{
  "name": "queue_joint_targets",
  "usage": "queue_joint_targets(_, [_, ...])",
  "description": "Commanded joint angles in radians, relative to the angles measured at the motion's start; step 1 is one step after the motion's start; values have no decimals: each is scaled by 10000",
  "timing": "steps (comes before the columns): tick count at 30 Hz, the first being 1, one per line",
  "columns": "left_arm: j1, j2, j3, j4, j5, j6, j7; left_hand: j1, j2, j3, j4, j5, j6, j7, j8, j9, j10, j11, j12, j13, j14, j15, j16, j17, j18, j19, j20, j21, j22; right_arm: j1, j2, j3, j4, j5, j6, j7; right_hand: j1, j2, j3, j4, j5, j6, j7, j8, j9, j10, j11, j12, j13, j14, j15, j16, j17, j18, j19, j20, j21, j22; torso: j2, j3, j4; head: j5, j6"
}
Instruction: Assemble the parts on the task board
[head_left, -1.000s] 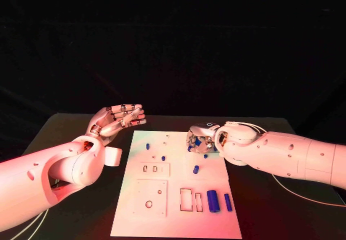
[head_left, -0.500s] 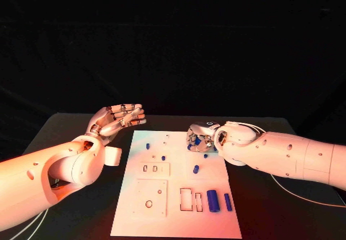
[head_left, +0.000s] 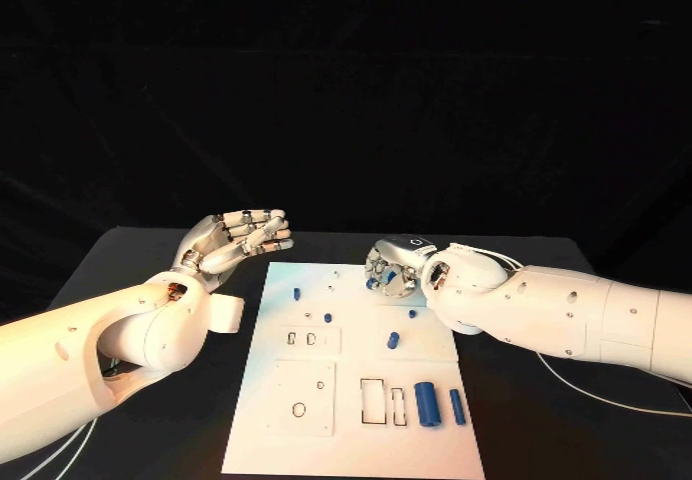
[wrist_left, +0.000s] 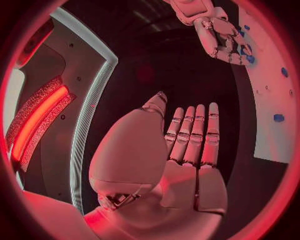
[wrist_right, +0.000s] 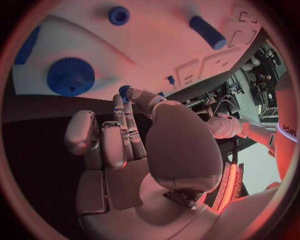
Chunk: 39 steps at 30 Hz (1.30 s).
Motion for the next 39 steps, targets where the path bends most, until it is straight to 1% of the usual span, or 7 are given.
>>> queue_joint_targets(1, [17,16,11,10,35,185,51,86,-10,59,8,-48,48,328,-9,-8,37,11,-65,-4,-83,12,-68,9,112,28,47,39,-13,13,195,7,-97,-169,-718,-222,-2,90,62,5,30,32,9,54,6,87,12,26,17,332,-84,53,0,-194,-22,-72,67,8,3,-3,6,10,19])
queue_joint_targets(5, [18,30,11,5,35,201,54,86,-10,59,8,-48,48,328,-9,-8,37,11,-65,-4,-83,12,-68,9,112,28,47,39,-13,20,543,18,-397,-184,-994,-254,-22,87,64,11,35,25,10,62,17,87,13,24,19,330,-82,51,-11,-192,-29,-71,62,2,17,-5,28,15,24])
queue_joint_targets(14, [47,72,11,2,35,217,54,98,-10,69,4,-48,50,327,-9,-9,44,10,-69,-3,-84,12,-74,15,113,26,47,38,-17,28,1221,33,-1039,-137,-1036,-137,-31,72,68,4,41,14,10,67,28,84,13,19,21,339,-81,77,40,-196,-20,-71,76,24,38,-24,72,35,2])
queue_joint_targets(26, [111,131,12,12,20,218,32,106,-13,76,1,-49,51,330,-9,-9,47,10,-73,-3,-83,12,-79,21,113,24,48,37,-19,-3,1824,35,-1744,-71,-804,-53,-125,46,72,28,56,-33,17,87,72,70,26,0,27,340,-71,90,41,-187,-53,-64,51,-9,96,-85,197,3,-7])
queue_joint_targets(29, [124,140,12,8,18,220,30,107,-17,77,0,-50,49,336,-11,-10,45,13,-77,-3,-85,12,-82,23,113,22,48,36,-21,-19,1920,35,-1828,-57,-752,-35,-142,37,71,32,54,-45,18,90,80,66,27,-5,28,342,-70,98,51,-185,-59,-62,46,-15,103,-81,188,19,-10])
queue_joint_targets(32, [136,155,12,3,16,226,28,108,-17,78,0,-50,49,337,-11,-10,44,13,-78,-4,-85,13,-83,24,112,22,48,36,-22,-38,2019,35,-1929,-47,-672,-24,-158,29,70,35,52,-57,19,92,87,61,29,-9,28,344,-68,105,64,-185,-63,-61,45,-16,112,-85,205,13,-15])
queue_joint_targets(39, [156,170,12,0,15,242,15,108,-17,78,0,-50,49,337,-11,-10,44,13,-78,-4,-85,13,-83,24,112,22,48,36,-22,-89,2118,34,-2099,-67,-516,-109,-187,24,70,46,48,-73,21,96,100,58,32,-14,31,341,-65,102,48,-180,-77,-58,31,-33,118,-83,193,46,-80])
